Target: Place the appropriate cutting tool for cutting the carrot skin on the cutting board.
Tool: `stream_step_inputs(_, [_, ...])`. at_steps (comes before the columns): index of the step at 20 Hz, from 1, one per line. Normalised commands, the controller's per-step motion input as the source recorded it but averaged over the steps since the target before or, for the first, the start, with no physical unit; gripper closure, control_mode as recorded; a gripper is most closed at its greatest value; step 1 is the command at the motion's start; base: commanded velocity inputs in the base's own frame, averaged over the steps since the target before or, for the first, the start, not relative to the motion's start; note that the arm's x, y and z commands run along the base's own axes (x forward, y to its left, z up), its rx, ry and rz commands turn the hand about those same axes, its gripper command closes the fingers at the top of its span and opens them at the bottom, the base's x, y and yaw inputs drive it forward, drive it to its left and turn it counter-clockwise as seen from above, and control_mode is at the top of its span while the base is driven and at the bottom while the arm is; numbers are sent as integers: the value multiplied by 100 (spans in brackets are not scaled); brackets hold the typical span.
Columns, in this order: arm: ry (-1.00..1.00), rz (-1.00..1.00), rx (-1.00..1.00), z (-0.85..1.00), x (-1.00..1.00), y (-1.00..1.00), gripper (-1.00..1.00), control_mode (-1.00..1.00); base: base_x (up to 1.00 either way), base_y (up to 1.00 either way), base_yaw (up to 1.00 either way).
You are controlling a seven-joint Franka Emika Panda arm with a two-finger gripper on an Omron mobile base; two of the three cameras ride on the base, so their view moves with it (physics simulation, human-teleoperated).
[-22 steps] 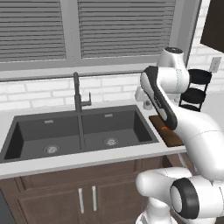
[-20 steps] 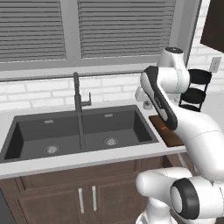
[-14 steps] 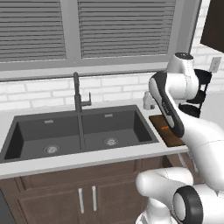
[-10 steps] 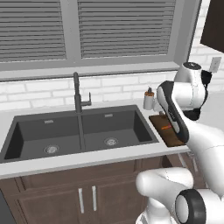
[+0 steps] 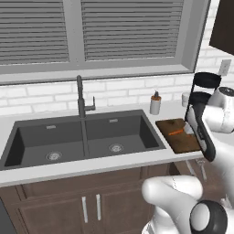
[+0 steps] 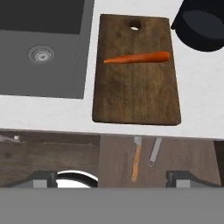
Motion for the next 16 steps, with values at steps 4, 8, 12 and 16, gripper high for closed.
stream_step_inputs(4, [0,0,12,-17,-35,-86,-100,-100,0,0,0])
stream_step_inputs(8, [1,0,9,-29,-34,-72,-100,-100,0,0,0])
stream_step_inputs(12, [1,0,13,-30,-36,-62,-100,-100,0,0,0])
stream_step_inputs(16, [8,-4,13,-19,-13,-58,-100,-100,0,0,0])
